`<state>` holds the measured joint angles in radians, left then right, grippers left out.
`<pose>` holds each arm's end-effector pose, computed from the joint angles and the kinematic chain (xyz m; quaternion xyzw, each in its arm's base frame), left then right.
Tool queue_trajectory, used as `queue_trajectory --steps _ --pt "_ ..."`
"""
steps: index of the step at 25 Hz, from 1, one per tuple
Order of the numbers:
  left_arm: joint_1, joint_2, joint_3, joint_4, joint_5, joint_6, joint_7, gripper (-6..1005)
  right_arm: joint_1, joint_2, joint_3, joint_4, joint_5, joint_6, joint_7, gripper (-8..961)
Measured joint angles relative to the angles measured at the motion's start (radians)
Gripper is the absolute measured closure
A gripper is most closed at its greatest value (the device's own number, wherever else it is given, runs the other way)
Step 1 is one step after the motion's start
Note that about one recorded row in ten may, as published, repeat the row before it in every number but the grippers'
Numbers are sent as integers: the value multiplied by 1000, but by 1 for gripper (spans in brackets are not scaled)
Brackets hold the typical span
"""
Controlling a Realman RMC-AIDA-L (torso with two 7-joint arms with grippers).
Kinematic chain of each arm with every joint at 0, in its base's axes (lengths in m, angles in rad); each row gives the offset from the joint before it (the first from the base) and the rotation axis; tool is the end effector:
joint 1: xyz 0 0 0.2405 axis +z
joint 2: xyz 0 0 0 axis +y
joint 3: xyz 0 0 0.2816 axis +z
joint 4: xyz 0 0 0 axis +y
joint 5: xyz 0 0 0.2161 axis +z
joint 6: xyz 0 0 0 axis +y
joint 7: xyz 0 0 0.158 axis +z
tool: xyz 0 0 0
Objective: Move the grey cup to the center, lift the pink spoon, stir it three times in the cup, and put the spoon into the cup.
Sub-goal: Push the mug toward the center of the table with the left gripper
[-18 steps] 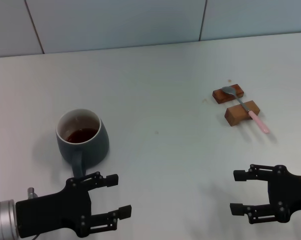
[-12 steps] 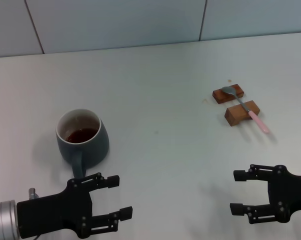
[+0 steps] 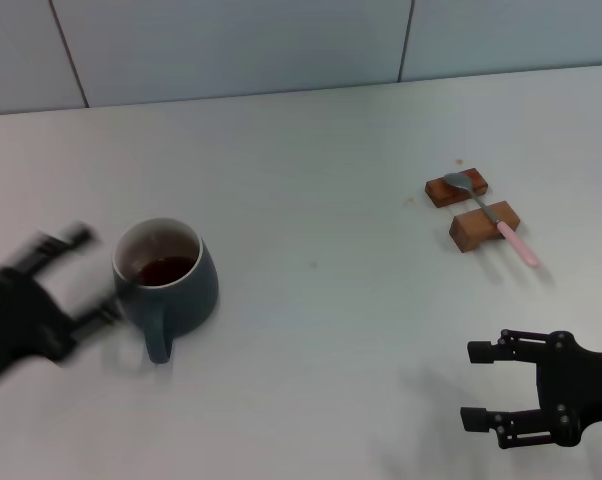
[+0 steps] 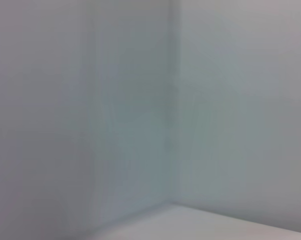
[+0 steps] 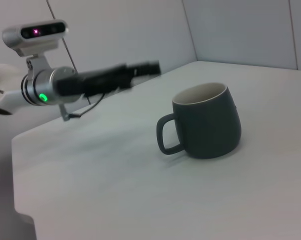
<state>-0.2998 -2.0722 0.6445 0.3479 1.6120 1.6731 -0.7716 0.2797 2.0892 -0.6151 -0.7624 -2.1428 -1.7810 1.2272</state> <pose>-0.3266 0.2714 -0.0255 -0.8651 -0.1395 -0.3880 0.2858 0.3440 0.2488 -0.0116 -0.9479 0.2182 0.2093 0.1000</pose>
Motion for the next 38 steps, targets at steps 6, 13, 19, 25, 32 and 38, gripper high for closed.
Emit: queue_trajectory --steps 6,13,19,25,32,38 --pt "2 -3 -281 -219 -165 -225 376 200 -1 0 0 0 0 -3 0 113" --pt "-51 -7 -488 -521 -211 -402 991 379 -2 0 0 0 0 -9 1 113" --pt "-61 -5 -577 -678 -207 -422 1238 621 -4 0 0 0 0 -11 10 113" --pt "-88 -7 -593 -781 -198 -447 1323 930 -5 -1 0 0 0 -11 11 114" --pt "-130 -8 -609 -849 -197 -476 1369 1001 -5 -2 0 0 0 -20 12 114" --pt "-177 -8 -611 -876 -193 -529 1370 1000 -10 -2 0 0 -2 -20 15 114"
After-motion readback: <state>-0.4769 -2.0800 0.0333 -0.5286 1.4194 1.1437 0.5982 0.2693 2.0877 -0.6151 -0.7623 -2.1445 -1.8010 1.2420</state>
